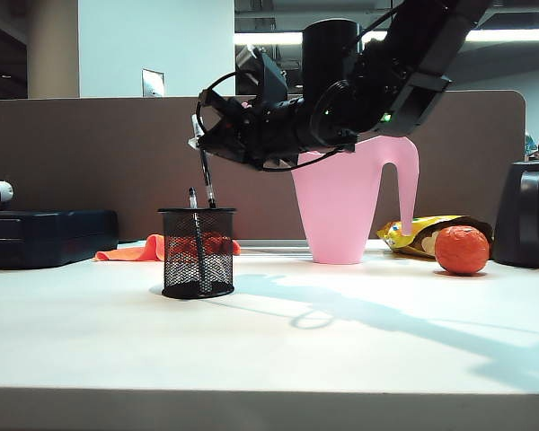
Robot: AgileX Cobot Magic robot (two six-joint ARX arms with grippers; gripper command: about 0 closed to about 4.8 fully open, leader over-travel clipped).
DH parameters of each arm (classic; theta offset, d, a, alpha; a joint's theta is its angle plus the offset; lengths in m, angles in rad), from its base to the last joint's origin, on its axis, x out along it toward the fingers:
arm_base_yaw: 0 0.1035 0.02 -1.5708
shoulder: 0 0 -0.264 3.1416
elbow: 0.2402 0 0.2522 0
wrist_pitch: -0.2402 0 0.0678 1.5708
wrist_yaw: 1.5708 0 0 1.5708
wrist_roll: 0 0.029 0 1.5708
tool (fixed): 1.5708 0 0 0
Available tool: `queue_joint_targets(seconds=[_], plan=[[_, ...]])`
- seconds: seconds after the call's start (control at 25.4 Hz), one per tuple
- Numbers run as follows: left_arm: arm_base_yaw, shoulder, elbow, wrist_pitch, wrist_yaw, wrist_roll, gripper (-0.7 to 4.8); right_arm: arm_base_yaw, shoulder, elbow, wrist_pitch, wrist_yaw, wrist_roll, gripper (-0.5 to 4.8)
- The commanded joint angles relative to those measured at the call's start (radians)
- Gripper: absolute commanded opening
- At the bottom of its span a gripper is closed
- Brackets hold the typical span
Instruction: Pick up a few water-based pens and put them in the pen basket.
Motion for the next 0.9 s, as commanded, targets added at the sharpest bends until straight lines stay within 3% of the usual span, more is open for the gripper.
queue_joint_targets(seconds=[0.04,0.2,0.39,0.43,0.47,0.51,0.79,0.9], plan=[[0.001,0.001,0.002,0.001,0.004,0.000,-0.04,0.003,-0.003,0.003,0.004,0.006,0.005,-0.03],[0.001,0.001,0.002,0.001,0.004,0.000,-0.04,0.002,-0.004,0.003,0.007,0.010,0.005,0.87],[0.001,0.001,0.002,0.001,0.004,0.000,-0.04,0.002,-0.004,0.003,0.006,0.014,0.005,0.99],[0.001,0.001,0.002,0.001,0.004,0.000,-0.04,0.003,-0.004,0.003,0.006,0.013,0.005,0.97],[0.001,0.001,0.002,0.001,0.004,0.000,-0.04,0.003,-0.004,0.003,0.007,0.014,0.005,0.13],[0.001,0.001,0.002,0.001,0.004,0.000,-0.04,0.003,-0.005,0.003,0.009,0.014,0.005,-0.06],[0.001,0.001,0.002,0.001,0.004,0.000,-0.04,-0.006,-0.045,0.003,0.024,0.059,0.004,-0.04],[0.001,0.001,0.002,0.001,0.002,0.002,-0.04,-0.038,-0.126,0.003,-0.112,0.145,-0.051,-0.04]])
